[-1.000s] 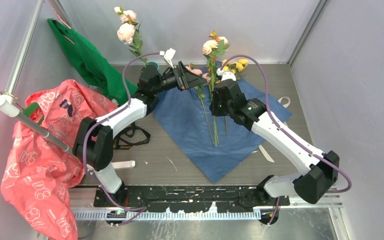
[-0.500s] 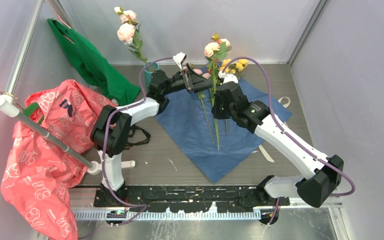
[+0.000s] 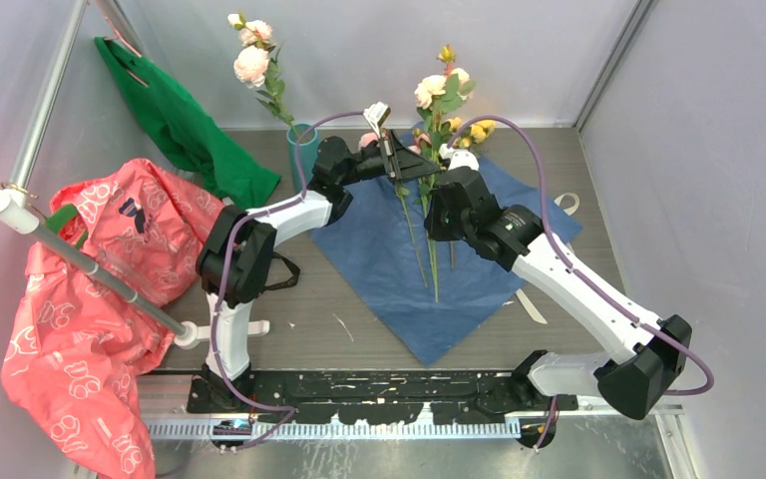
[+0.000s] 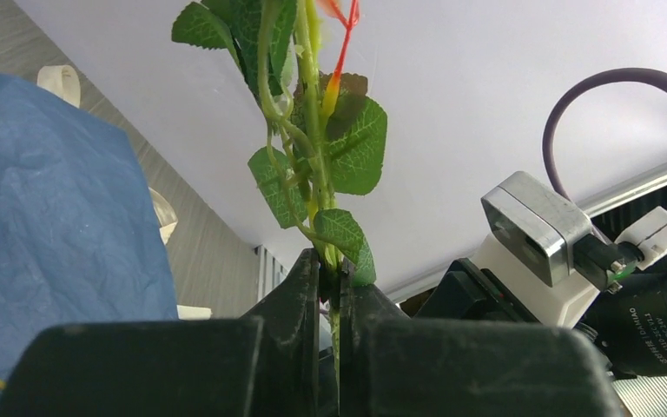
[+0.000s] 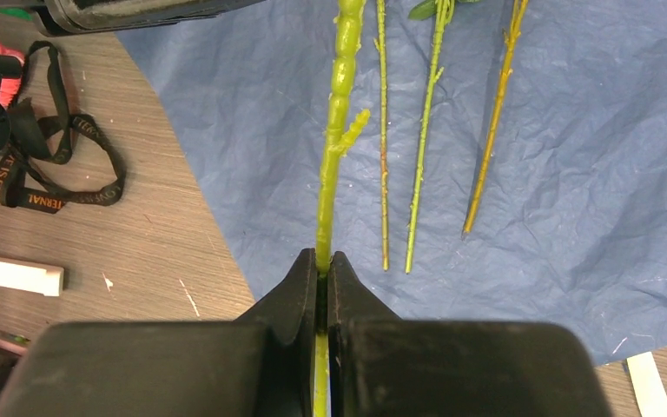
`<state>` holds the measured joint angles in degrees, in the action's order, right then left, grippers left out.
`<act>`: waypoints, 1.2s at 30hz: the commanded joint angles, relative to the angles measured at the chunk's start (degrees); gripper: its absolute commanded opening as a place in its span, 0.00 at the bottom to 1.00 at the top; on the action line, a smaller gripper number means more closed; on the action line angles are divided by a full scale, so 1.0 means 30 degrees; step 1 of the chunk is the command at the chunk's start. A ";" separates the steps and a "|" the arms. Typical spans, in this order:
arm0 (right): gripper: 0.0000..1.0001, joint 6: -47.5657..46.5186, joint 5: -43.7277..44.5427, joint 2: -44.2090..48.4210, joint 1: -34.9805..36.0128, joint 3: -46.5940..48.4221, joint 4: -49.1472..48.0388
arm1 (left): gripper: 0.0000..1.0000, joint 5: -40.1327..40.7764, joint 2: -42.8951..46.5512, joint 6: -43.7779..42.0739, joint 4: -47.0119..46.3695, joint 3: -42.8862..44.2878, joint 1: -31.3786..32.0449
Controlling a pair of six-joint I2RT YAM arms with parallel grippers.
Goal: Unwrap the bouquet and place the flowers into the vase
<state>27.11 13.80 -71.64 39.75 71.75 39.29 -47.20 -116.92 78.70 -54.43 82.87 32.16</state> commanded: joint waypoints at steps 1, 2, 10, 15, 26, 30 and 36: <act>0.01 0.0130 -0.0203 0.0790 0.0230 0.0034 -0.0850 | 0.00 -0.0232 0.0404 -0.0793 -0.0549 0.0367 0.0075; 0.01 0.0132 -0.0232 0.0814 0.0228 -0.0014 -0.0850 | 0.00 -0.0248 0.0436 -0.0849 -0.0547 0.0316 0.0088; 0.34 -0.0020 0.0876 0.1367 0.0256 -0.0431 -0.1016 | 0.00 -0.0290 0.1515 -0.2066 -0.0065 -0.0055 0.0090; 0.87 -0.0133 0.3173 0.3050 0.0240 -0.0740 -0.1553 | 0.00 0.0329 0.3645 -0.5832 0.3605 -0.0313 -0.0193; 0.90 -0.0245 0.4654 0.4398 0.0178 -0.2002 -0.2066 | 0.00 0.9343 0.7978 -1.8073 1.5307 0.2210 -0.0993; 0.89 -0.0444 0.4720 0.3792 0.0159 -0.2405 -0.2492 | 0.00 1.3716 0.8903 -2.1960 1.5699 0.3393 -0.1092; 0.88 -0.0716 0.4693 0.2449 -0.0110 -0.2570 -0.3285 | 0.00 1.6720 0.8395 -2.5672 1.7047 0.6659 -0.1531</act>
<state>26.02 26.50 -62.70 40.03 64.01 34.35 -7.22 -92.51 13.91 -6.33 95.90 28.82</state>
